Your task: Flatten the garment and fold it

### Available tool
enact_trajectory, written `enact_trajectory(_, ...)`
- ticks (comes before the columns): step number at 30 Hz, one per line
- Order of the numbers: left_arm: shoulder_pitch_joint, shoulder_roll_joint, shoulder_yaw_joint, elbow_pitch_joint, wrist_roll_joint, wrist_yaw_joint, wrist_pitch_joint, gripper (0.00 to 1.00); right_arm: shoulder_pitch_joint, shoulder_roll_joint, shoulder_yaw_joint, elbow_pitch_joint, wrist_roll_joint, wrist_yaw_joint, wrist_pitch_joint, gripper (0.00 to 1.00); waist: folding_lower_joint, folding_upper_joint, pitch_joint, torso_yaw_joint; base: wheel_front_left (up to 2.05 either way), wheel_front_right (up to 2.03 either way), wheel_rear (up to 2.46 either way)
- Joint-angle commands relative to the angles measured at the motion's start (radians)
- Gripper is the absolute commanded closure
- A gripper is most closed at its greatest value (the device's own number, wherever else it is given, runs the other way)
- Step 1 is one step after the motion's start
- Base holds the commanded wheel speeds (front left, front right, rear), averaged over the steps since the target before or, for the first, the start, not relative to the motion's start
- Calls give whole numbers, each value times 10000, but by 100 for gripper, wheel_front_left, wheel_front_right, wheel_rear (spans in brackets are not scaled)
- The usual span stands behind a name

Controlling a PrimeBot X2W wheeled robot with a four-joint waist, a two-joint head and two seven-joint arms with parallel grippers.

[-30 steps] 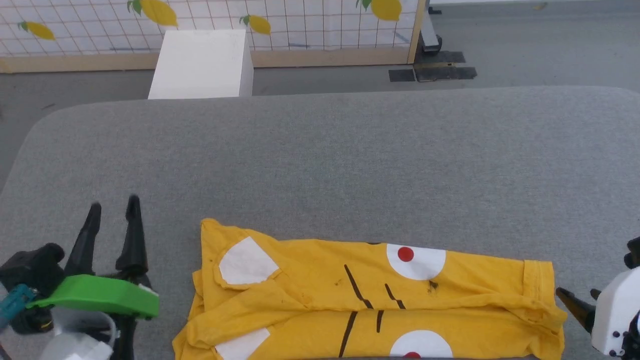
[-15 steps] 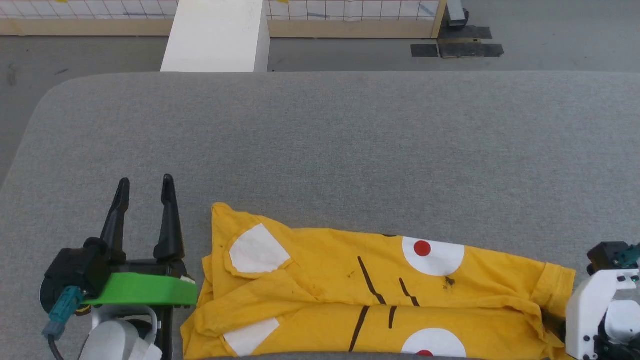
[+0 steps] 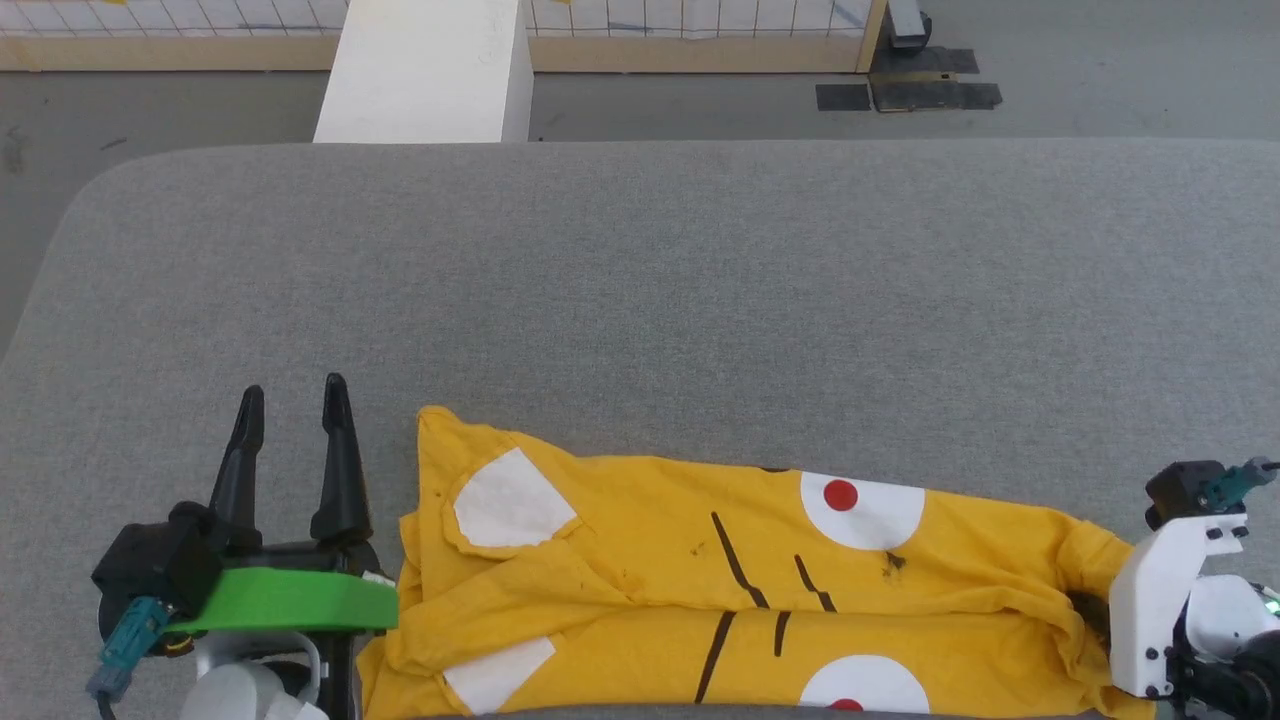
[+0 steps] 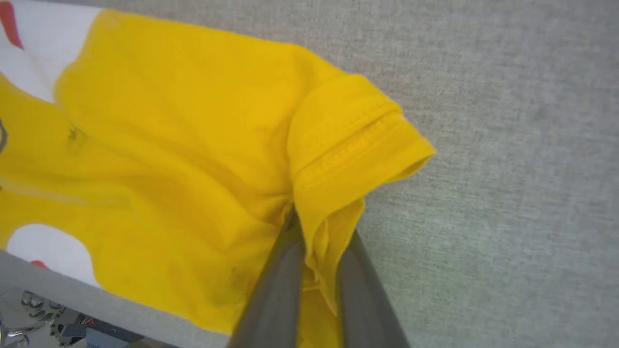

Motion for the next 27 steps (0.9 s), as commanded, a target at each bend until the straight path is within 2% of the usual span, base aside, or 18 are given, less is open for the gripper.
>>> enact_trajectory(1, 43, -56, 75, 29, 118, -69, -41, 0, -65, 143, -36, 274, -117, -17, 70, 100, 0, 0, 9, -23, 0, 0, 0)
enact_trajectory(4, 36, -119, 155, 88, 202, -128, -41, 0, -370, 39, -630, 530, -386, -17, 14, 100, 0, 0, 2, -50, 0, 0, 0)
enact_trajectory(5, 25, -151, 163, 151, 243, -171, -41, 0, -530, -193, -1090, 784, -840, -17, -28, 100, 0, 0, -6, -32, 0, 0, 0)
enact_trajectory(9, 17, -211, 146, 285, 268, -245, -41, 0, -785, -325, -2260, 1270, -1617, -17, 61, 100, 0, 0, -39, 32, 0, 0, 0)
enact_trajectory(13, 55, -264, 176, 381, 273, -294, -41, 0, -946, -433, -2952, 1658, -2286, -17, 179, 100, 0, 0, -54, 89, 0, 0, 0)
enact_trajectory(16, 72, -301, 226, 427, 243, -320, -41, 0, -1026, -418, -3074, 1687, -2690, -17, 216, 100, 0, 0, -120, 117, 0, 0, 0)
enact_trajectory(20, 237, -350, 421, 369, 173, -336, -41, 0, -894, -576, -2165, 1103, -2700, -17, 1108, 100, 0, 0, -335, 37, 0, 0, 0)
enact_trajectory(27, 499, -398, 527, 316, 132, -377, -41, 0, -348, -1377, -343, -2005, -915, -17, 3396, 100, 0, 0, -607, -101, 0, 0, 0)
